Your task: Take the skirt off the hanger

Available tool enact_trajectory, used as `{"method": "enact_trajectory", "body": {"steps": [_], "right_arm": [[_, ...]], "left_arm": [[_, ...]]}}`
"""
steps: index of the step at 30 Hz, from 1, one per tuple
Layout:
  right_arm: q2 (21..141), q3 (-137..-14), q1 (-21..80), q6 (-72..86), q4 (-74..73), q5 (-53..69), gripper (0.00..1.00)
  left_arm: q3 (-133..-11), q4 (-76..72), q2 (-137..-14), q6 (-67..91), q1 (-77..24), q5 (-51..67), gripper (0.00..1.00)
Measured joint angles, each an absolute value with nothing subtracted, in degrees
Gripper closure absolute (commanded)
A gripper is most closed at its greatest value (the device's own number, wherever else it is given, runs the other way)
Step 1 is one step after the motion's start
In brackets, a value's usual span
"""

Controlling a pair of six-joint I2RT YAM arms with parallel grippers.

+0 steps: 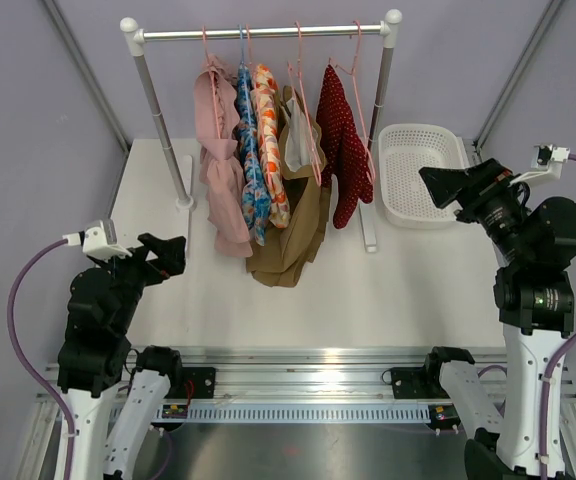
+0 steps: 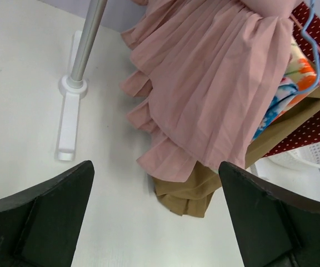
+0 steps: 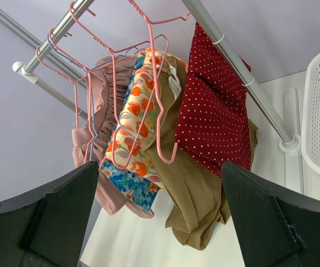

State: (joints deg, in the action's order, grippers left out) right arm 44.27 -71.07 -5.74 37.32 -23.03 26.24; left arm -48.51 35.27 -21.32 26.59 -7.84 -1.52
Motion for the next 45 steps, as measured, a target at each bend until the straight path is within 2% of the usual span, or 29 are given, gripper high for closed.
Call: {"method": "enact_trajectory", "body": {"steps": [6, 8, 11, 15, 18, 23, 27, 31, 38, 45], "right_arm": [[46.3, -73.9, -5.7, 36.7, -23.2, 26.9, 0.02], [50.9, -81.0, -5.7, 35.6, -24.9, 27.4, 0.05], [60.8, -95.2, -4.9, 32.8, -27.5, 27.0, 0.03], [72.2, -111.4, 3.9, 26.0, -36.2, 15.2, 0.01], [77.5, -116.4, 10.8, 21.5, -42.1, 6.0, 0.01], [74.7, -104.2, 11.9, 19.4, -44.8, -1.3, 0.01], [68.9, -92.4, 12.0, 19.3, -45.3, -4.2, 0.01], [61.8, -83.8, 12.0, 19.6, -45.4, -5.5, 0.01], [50.1, -71.6, 12.0, 21.9, -44.7, -5.0, 0.01], [45.6, -65.7, 12.0, 23.0, -45.3, -3.7, 0.01]], "left_arm": [[-47.9, 38.0, -20.9, 23.9, -7.8, -2.3, 0.01], [-47.4, 38.1, -20.9, 23.7, -7.8, -2.4, 0.01], [-47.2, 38.4, -21.4, 23.1, -7.8, -2.3, 0.01], [-50.5, 40.7, -25.3, 22.3, -7.8, -0.6, 0.01], [-63.0, 43.2, -35.7, 21.4, -8.4, 0.2, 0.01], [-86.9, 41.4, -52.2, 20.5, -15.6, -0.2, 0.01], [-107.8, 41.6, -67.0, 18.7, -31.6, -5.1, 0.01], [-120.2, 41.0, -80.0, 17.1, -43.2, -8.6, 0.01], [-131.0, 41.0, -100.1, 16.1, -51.2, -10.3, 0.01], [-133.9, 38.5, -107.4, 16.1, -53.6, -13.6, 0.01]]}}
